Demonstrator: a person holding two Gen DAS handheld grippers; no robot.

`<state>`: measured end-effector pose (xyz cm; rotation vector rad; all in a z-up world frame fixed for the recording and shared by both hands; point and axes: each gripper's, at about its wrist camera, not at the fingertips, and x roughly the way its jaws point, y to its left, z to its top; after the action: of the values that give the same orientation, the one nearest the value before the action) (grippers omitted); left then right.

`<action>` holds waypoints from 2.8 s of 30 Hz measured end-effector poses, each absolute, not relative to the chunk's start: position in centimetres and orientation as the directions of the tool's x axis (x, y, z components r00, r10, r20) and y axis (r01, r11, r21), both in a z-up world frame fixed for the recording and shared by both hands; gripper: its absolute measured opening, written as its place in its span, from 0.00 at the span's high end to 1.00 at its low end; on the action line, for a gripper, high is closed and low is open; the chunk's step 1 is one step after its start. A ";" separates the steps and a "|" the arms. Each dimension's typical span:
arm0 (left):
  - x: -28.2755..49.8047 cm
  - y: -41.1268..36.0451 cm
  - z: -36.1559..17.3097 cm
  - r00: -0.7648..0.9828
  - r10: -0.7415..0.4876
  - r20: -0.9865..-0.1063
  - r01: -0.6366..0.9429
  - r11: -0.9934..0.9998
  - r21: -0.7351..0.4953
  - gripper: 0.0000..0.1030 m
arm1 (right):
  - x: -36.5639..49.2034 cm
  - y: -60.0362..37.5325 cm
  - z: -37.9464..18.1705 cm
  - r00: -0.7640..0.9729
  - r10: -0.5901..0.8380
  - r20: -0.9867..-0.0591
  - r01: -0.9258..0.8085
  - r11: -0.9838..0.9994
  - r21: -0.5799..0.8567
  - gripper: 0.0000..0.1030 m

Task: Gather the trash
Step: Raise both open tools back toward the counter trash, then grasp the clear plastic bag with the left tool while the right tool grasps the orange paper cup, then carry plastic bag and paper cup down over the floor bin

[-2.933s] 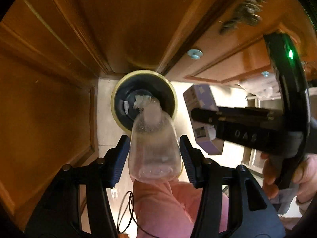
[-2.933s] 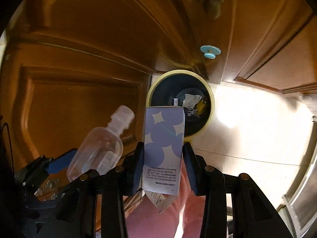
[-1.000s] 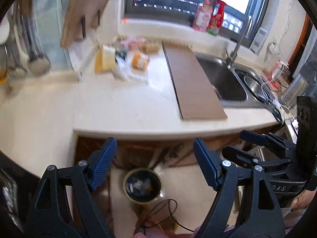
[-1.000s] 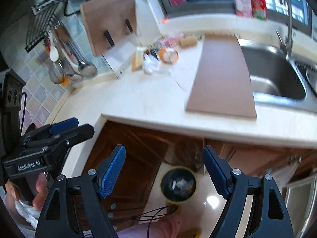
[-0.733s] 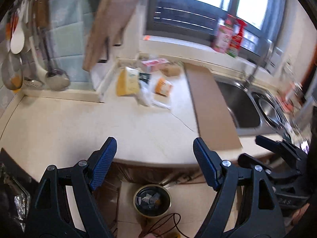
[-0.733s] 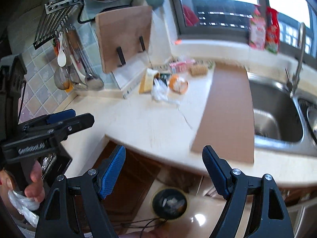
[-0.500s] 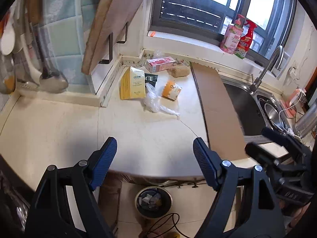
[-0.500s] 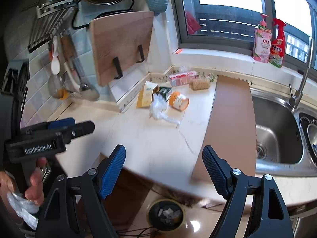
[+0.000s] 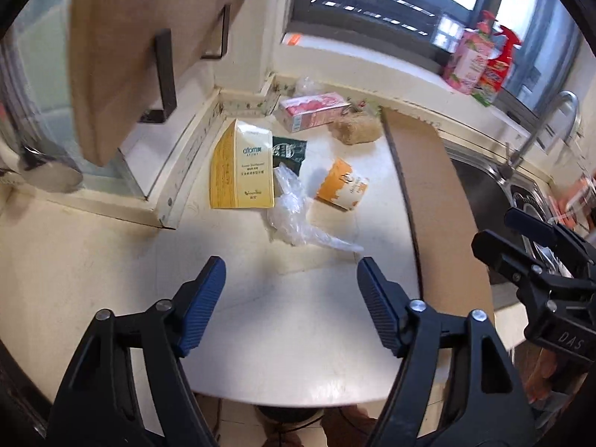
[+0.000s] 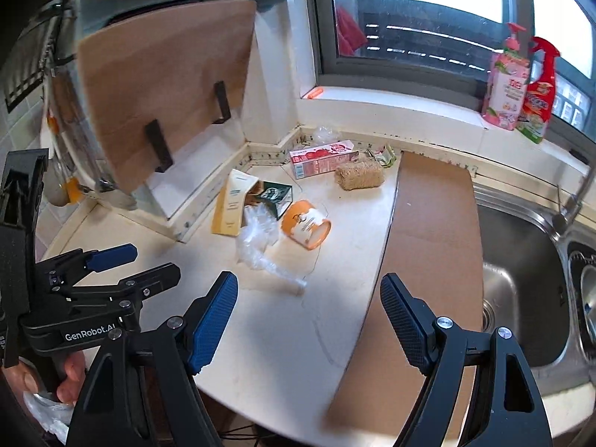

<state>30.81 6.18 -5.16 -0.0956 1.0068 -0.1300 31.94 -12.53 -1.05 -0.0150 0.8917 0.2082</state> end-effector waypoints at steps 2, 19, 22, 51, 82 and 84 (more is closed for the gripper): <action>32.5 6.1 -6.4 0.510 -0.144 -0.848 0.031 0.988 -0.149 0.37 | 34.1 -12.6 -2.1 0.595 0.191 -0.781 -0.219 0.973 0.072 0.21; 42.6 4.1 -16.0 0.379 -0.042 -0.925 -0.266 0.952 -0.152 0.45 | 50.8 -11.1 -14.0 0.378 0.370 -0.849 -0.525 0.840 0.132 0.22; 43.2 4.2 -17.2 0.364 -0.053 -0.930 -0.304 0.937 -0.172 0.46 | 52.1 -10.9 -15.7 0.338 0.392 -0.856 -0.544 0.823 0.161 0.26; 35.3 3.1 -12.3 0.455 -0.082 -0.887 -0.255 0.942 -0.218 0.77 | 47.4 -12.8 -14.9 0.264 0.536 -0.802 -0.502 0.786 0.360 0.46; 7.1 7.0 -11.3 0.449 -0.255 -0.857 0.160 0.966 -0.203 0.77 | 8.1 -7.8 -15.6 0.395 0.386 -0.834 -0.230 0.920 0.317 0.46; 6.1 6.6 -13.1 0.419 -0.248 -0.873 0.169 0.966 -0.194 0.77 | 7.0 -7.7 -17.0 0.375 0.376 -0.848 -0.217 0.924 0.313 0.46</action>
<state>6.05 6.60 -13.07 -0.0803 1.1078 -0.2619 7.02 -7.68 -17.04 0.1587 1.1250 0.3815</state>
